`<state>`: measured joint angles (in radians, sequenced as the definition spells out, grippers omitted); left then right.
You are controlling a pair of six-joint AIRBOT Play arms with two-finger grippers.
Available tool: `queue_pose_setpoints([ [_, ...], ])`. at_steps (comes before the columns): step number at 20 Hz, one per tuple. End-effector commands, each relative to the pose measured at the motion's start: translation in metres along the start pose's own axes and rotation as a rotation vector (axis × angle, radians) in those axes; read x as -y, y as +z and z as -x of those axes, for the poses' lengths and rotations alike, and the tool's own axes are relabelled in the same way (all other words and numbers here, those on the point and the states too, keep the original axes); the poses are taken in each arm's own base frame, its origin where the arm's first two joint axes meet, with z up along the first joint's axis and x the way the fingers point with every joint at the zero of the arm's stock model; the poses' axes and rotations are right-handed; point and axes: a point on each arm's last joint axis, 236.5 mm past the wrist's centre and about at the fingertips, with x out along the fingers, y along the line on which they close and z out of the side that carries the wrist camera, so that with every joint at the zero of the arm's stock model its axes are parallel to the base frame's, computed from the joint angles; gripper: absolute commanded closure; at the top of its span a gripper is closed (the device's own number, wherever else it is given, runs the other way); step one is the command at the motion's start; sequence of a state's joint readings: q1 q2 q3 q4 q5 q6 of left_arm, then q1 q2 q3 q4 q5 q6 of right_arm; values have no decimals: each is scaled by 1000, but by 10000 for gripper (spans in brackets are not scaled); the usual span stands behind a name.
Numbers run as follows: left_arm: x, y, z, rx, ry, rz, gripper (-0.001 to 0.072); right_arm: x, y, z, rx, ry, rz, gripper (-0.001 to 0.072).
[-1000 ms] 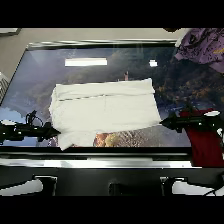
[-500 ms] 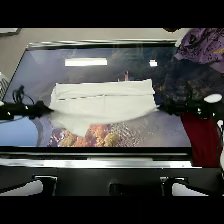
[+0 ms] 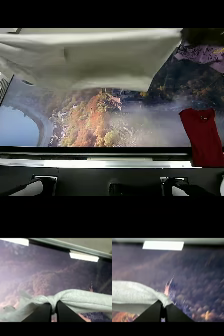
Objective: Fold the clothes and pants, and hang the long-sleeved shirts on hangers.
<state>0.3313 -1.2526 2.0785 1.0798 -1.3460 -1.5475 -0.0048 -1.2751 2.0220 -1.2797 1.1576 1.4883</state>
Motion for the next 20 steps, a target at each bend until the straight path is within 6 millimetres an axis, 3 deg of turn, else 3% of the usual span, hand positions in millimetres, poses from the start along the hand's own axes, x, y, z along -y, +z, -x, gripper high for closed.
queue_pose_setpoints([
  [1,20,16,109,174,138,-39,684,-10,50,128,200,-109,34,683],
  [4,20,-2,191,303,272,5,684,-17,45,204,259,-160,43,683],
  [6,23,-7,232,385,322,18,684,-19,36,233,265,-178,34,683],
  [8,27,-9,245,410,326,9,684,-20,28,241,246,-182,8,683],
  [10,22,-11,231,368,324,14,684,-16,22,229,204,-184,-3,683],
  [12,18,-16,189,249,280,-15,684,-7,10,195,116,-190,-19,683],
  [14,8,-33,123,51,208,-24,684,8,-12,141,-17,-198,-65,683],
  [17,-32,-73,5,-235,133,31,684,38,-76,32,-292,-215,-112,682],
  [20,-77,-138,-121,-471,104,64,684,69,-155,-75,-538,-227,-137,682],
])
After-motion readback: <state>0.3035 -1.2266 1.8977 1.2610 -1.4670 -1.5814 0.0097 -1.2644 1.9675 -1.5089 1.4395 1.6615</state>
